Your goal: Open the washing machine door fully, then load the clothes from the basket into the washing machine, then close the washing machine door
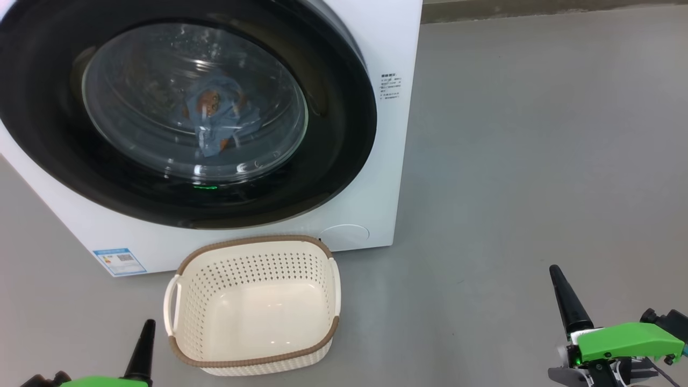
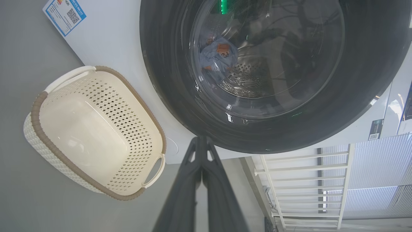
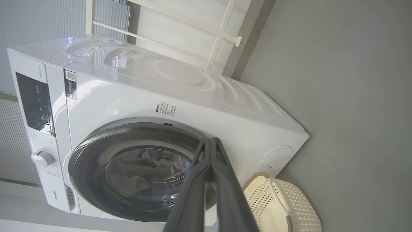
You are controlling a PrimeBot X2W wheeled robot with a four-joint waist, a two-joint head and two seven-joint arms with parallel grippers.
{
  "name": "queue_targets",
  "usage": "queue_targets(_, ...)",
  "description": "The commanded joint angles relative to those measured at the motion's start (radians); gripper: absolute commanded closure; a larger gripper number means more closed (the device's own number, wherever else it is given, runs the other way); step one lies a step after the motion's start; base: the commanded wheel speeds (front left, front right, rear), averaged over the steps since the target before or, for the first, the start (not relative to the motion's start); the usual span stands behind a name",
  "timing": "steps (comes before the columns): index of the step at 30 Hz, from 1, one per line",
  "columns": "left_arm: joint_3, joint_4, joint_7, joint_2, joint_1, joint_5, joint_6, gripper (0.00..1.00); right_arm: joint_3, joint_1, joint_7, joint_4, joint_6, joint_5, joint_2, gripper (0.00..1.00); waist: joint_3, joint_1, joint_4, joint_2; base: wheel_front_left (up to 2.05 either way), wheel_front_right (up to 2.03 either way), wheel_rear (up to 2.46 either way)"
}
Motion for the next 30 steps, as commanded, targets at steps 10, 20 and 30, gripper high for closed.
queue_targets(10,0.037,-0.032,0.034,0.009,-0.058,-0.116,-0.002,1.00,-0.013,0.001,0.033,-0.046,0.001,0.107,0.012,1.00,-0.008,0.0000,0.007,0.0000,0.00,0.00,0.00)
queue_targets(20,0.045,-0.035,0.064,0.005,-0.068,-0.217,-0.003,1.00,-0.035,0.006,0.063,-0.062,0.001,0.196,0.025,1.00,-0.016,0.0000,0.013,0.0000,0.00,0.00,0.00)
queue_targets(30,0.053,-0.037,0.090,0.000,-0.076,-0.306,-0.003,1.00,-0.056,0.011,0.090,-0.076,0.002,0.275,0.037,1.00,-0.024,0.0000,0.019,0.0000,0.00,0.00,0.00)
